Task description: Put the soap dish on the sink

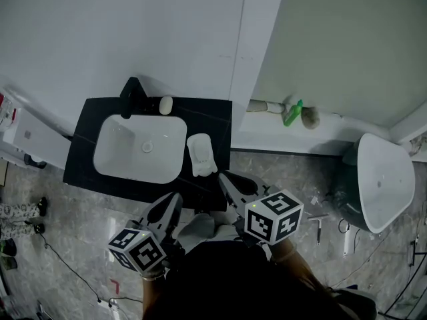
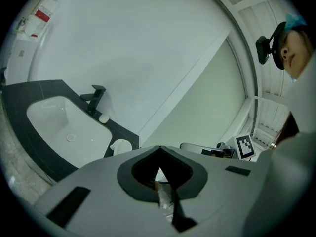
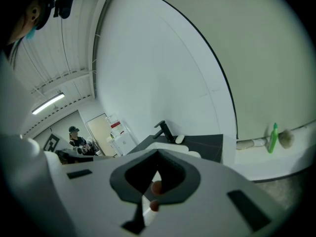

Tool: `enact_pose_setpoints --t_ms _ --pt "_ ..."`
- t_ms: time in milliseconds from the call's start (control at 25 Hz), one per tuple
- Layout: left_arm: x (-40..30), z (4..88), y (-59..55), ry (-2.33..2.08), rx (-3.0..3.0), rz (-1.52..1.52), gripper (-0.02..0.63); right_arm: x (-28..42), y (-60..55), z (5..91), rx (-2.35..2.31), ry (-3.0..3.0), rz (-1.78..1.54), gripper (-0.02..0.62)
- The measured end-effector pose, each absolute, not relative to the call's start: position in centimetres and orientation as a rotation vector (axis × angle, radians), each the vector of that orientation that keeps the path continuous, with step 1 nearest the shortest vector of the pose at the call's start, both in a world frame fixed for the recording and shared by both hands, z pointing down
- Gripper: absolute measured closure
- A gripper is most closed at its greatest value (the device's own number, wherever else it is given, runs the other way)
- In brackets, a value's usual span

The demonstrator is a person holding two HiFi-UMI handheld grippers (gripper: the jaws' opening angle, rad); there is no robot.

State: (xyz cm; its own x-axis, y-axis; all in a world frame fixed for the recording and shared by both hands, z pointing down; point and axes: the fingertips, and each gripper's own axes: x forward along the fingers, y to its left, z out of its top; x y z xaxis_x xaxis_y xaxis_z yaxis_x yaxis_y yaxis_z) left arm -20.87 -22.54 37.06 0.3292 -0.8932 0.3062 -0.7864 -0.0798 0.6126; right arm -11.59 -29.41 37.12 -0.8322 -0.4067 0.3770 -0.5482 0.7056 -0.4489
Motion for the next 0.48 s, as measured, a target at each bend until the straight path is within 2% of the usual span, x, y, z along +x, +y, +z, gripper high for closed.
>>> enact_pose_setpoints --t_ms 480 --pt "-22.1 37.6 -22.3 -1.489 1.854 -0.187 0.603 -13.1 -29.1 37.5 0.714 -2.66 0.822 0.575"
